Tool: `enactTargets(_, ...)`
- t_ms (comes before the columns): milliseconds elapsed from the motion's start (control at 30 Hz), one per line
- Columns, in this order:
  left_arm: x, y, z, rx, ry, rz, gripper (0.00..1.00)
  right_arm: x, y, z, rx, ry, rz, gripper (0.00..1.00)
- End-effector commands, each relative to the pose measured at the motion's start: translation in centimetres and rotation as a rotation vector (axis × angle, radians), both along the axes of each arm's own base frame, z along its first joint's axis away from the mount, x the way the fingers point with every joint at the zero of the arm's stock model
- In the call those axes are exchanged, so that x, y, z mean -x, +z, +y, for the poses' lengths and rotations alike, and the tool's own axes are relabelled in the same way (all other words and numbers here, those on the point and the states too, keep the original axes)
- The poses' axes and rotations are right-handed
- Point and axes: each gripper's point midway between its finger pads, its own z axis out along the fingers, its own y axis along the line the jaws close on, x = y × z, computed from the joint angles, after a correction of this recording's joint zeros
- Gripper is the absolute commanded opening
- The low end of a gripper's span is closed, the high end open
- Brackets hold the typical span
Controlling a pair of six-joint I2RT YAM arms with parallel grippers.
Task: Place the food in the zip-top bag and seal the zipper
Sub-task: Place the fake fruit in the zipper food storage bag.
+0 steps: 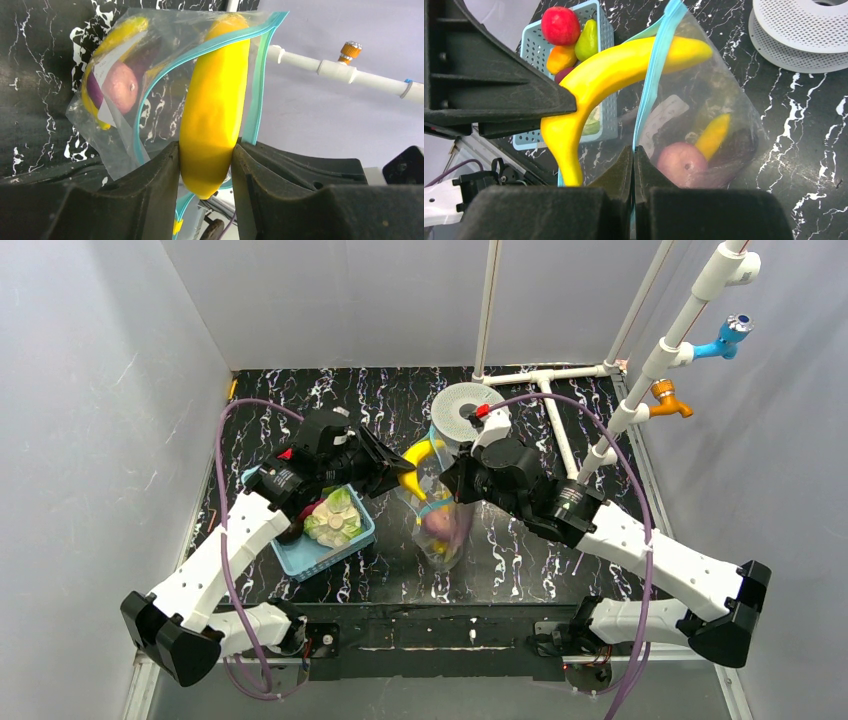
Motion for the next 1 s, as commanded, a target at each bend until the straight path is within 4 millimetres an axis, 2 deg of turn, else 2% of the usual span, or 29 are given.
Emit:
enactTargets(0, -0.7, 0.3, 0.6, -0.056, 0.016, -0.071, 0.00, 0.1, 2.4, 1.3, -0.057, 0.048, -0.062, 0.01)
enactTargets(167, 0.4, 1.4, -0.5, -0.045, -0.129, -0.128, 0.00, -0.1, 2.3, 0.5, -0.031, 0.027, -0.087, 0.01)
enactTargets(333, 1.0, 1.9, -0.2, -0.035, -0.141, -0.161, 0.00, 0.6, 2.3, 0.4, -0.016, 0.088, -0.123, 0.01)
enactTargets(467, 1.5, 4.3, -0.9, 0.027, -0.195, -0.228, 0.00, 0.9, 2.0, 0.4, -0.007, 0.111, -0.124, 0.01)
enactTargets(567, 1.7, 5.2, -1.0, 0.031, -0.219, -0.256, 0.00, 1.2, 1.9, 0.3, -0.003, 0.124, -0.125, 0.01)
enactTargets(800, 1.3, 4.0, 0.2, -0.079, -0.212, -0.280, 0.00, 2.0, 2.4, 0.7, -0.025, 0.181, -0.136, 0.01)
enactTargets(967, 1.1, 3.7, 0.0, -0.114, -0.255, -0.302, 0.00, 2.2, 2.5, 1.0, -0.029, 0.202, -0.138, 0.01)
